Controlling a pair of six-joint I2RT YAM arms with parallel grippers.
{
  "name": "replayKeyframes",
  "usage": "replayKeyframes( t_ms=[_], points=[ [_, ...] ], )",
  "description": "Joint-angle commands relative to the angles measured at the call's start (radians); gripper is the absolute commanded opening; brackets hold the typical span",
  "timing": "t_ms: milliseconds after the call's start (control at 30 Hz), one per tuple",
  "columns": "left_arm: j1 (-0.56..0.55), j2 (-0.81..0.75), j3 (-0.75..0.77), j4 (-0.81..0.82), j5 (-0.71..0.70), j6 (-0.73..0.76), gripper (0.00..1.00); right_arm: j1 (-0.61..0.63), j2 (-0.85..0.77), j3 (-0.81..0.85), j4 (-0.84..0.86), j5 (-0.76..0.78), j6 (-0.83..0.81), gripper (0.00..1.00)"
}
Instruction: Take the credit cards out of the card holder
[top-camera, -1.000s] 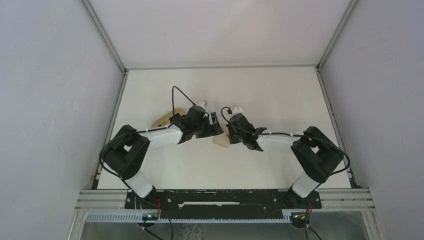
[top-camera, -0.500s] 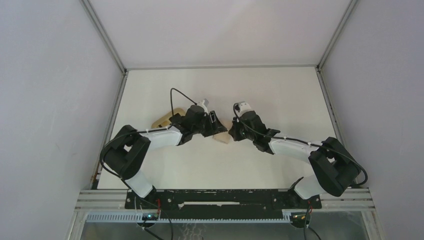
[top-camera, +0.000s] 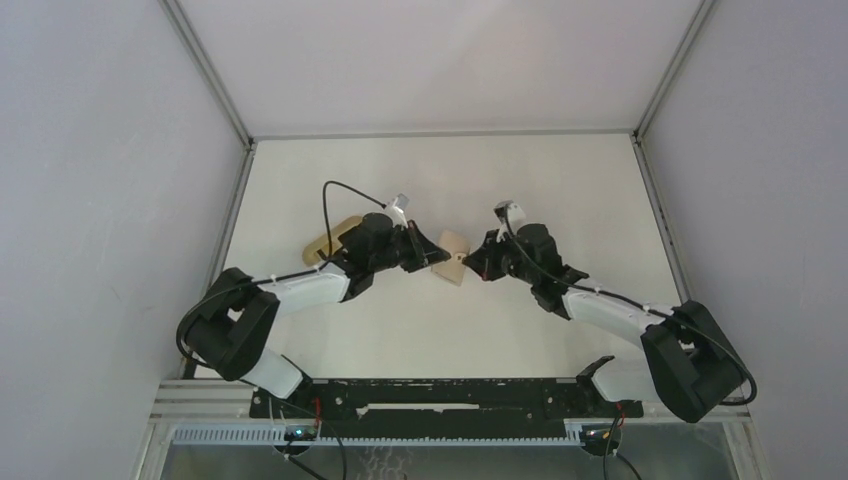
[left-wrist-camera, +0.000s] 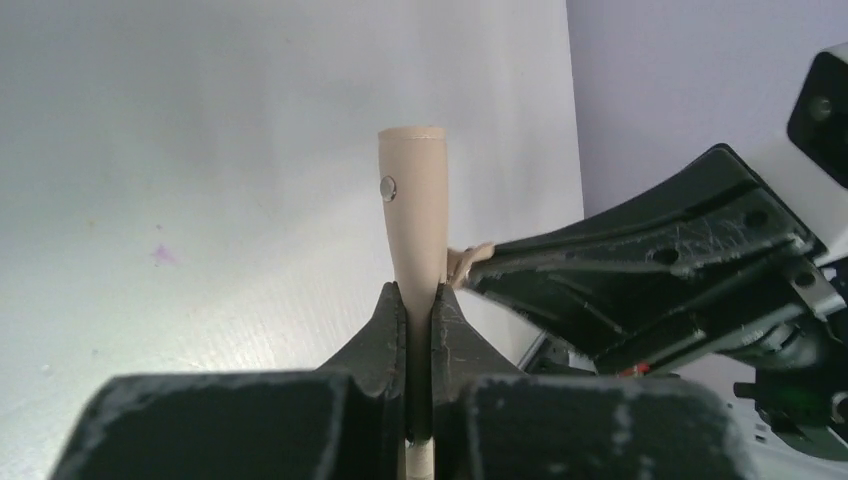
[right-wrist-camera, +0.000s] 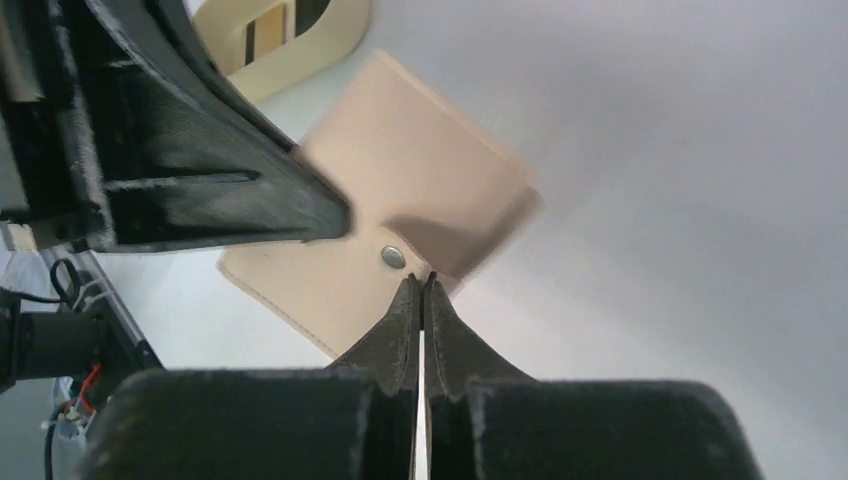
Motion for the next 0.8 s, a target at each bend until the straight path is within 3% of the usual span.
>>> replayKeyframes(
  t_ms=[0, 133, 267, 300, 400, 533, 600, 767],
  points=[
    [0.040, -0.056, -0.040, -0.012, -0.054, 0.017, 0.00, -0.146, -0.076, -0.091, 0.206, -0.135, 0.123, 0.00],
    [0.041, -0.068, -0.052, -0.023, -0.077, 0.023, 0.00, -0.247, -0.099, -0.158, 0.355, -0.268, 0.221, 0.00],
    [0.040, -0.077, -0.060, -0.026, -0.091, 0.024, 0.00, -0.282, -0.111, -0.171, 0.379, -0.325, 0.240, 0.00],
    [0.040, -0.080, -0.062, -0.024, -0.091, 0.022, 0.00, -0.282, -0.113, -0.169, 0.372, -0.330, 0.234, 0.06],
    [0.040, -0.096, -0.066, -0.024, -0.102, 0.021, 0.00, -0.281, -0.121, -0.169, 0.354, -0.329, 0.226, 0.48],
    [0.041, -0.117, -0.067, -0.034, -0.122, 0.024, 0.00, -0.243, -0.171, -0.168, 0.305, -0.265, 0.185, 0.92],
    [0.041, -0.124, -0.067, -0.035, -0.125, 0.023, 0.00, -0.201, -0.193, -0.154, 0.263, -0.217, 0.155, 0.99],
    [0.040, -0.146, -0.067, -0.023, -0.120, 0.012, 0.00, -0.063, -0.146, -0.063, 0.126, -0.046, 0.086, 1.00]
  ],
)
